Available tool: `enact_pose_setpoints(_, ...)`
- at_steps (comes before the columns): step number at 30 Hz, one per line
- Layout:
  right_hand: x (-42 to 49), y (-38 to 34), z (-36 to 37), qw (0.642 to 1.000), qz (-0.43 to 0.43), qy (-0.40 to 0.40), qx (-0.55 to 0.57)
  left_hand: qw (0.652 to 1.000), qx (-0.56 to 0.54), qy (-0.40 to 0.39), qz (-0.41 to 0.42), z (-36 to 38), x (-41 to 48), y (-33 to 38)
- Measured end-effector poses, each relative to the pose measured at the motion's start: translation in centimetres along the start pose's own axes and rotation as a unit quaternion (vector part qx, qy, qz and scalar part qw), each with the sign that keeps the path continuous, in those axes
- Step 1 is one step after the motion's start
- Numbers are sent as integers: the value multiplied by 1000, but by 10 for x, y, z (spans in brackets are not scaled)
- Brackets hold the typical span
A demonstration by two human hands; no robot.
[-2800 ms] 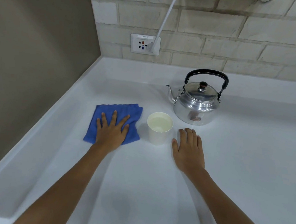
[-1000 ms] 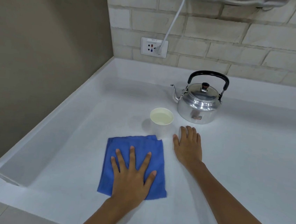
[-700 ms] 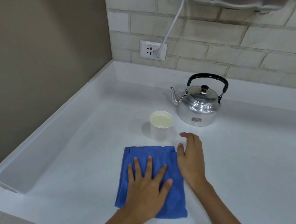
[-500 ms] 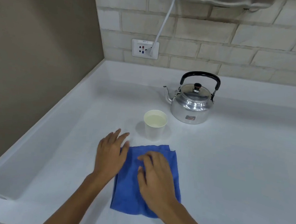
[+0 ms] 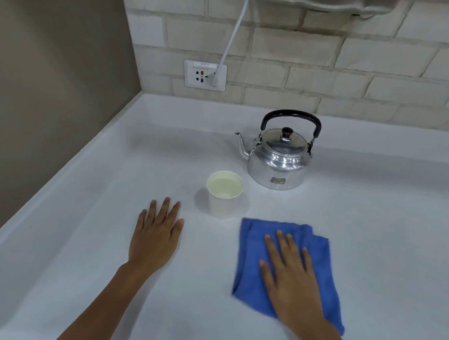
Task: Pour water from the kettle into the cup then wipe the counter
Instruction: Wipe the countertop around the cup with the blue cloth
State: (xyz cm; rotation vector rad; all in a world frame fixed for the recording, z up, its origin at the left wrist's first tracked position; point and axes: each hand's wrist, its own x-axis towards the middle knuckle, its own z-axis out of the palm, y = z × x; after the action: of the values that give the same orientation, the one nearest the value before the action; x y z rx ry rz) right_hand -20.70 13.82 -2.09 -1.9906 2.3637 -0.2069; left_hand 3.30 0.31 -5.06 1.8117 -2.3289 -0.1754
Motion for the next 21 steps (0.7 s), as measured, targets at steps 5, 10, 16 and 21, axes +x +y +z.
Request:
enact_pose_setpoints(5, 46, -24, 10, 999, 41, -23, 0, 1000, 16, 7, 4, 0, -1, 1)
enact_pose_setpoints(10, 24, -15, 4, 1000, -25, 9, -9, 1000, 7, 7, 4, 1, 0, -1)
enact_pose_setpoints(16, 60, 33, 13, 1000, 25, 3, -6, 1000, 13, 12, 0, 1, -1, 3)
enact_pose_setpoints(21, 111, -5, 20, 1000, -4, 4, 14, 1000, 16, 11, 0, 1, 0, 3)
